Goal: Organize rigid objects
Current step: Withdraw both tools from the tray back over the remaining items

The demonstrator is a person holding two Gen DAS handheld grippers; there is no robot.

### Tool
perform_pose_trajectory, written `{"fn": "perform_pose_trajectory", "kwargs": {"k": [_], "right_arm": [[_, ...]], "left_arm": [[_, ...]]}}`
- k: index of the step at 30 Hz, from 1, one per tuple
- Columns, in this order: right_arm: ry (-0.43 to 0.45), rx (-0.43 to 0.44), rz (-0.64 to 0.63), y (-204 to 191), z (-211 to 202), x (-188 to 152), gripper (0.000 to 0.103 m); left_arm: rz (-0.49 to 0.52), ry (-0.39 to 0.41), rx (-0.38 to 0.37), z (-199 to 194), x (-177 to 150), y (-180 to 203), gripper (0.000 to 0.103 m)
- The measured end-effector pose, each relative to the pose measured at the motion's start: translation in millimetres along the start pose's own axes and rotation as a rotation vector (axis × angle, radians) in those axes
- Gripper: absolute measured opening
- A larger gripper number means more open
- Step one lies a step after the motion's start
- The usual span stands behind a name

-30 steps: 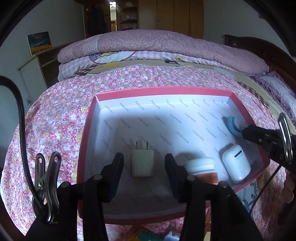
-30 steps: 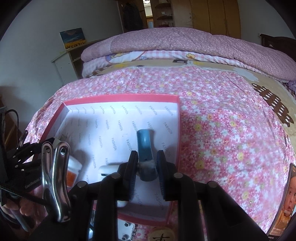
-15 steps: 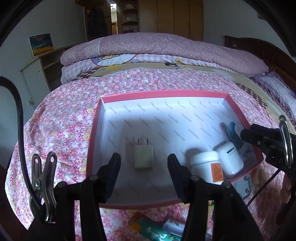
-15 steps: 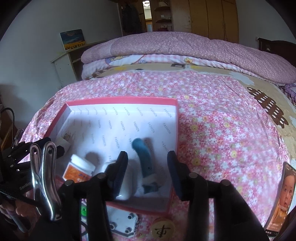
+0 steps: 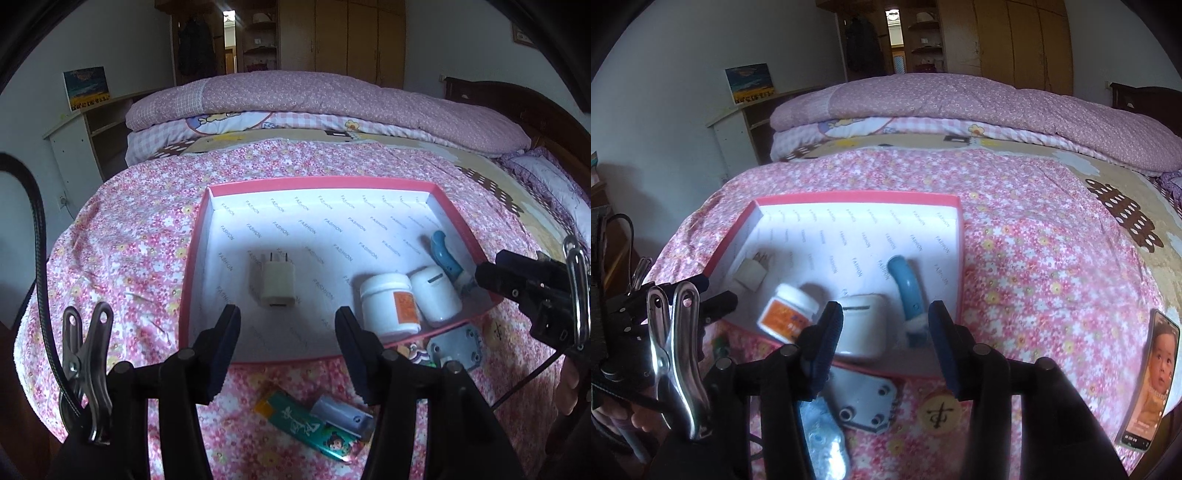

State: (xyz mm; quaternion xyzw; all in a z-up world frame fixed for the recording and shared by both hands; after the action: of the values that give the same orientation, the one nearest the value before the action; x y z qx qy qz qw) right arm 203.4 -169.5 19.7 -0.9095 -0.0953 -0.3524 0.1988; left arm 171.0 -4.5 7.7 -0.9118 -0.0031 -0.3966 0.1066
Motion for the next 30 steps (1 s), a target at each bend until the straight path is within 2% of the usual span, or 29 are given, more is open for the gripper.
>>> {"fn": "perform_pose_trajectory", "kwargs": {"k": [17,30], "right_arm": [[-0.020,0.025,0.010,-12,-16,-36,0.049],[-0.060,0.028,0.008,-22,-24,-76,0.049]], "left_arm": [[0.007,-0.021,-0.049,-28,-35,0,0.056],[0.004,-0.066,-0.054,-27,-63,-3,0.056]]}}
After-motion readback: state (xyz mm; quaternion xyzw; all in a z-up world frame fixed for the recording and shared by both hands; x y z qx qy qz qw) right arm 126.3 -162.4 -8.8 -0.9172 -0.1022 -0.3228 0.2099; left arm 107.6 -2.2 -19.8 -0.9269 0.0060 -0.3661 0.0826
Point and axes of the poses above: each gripper's, at about its wrist camera, not at the fingertips, and z roughly the way its jaws point, y to its right, x to its top, the point moved 10 cm from there along z, roughly the way its jaws point, and after that the axes turned 15 degrees about x, right-handed, at the moved point
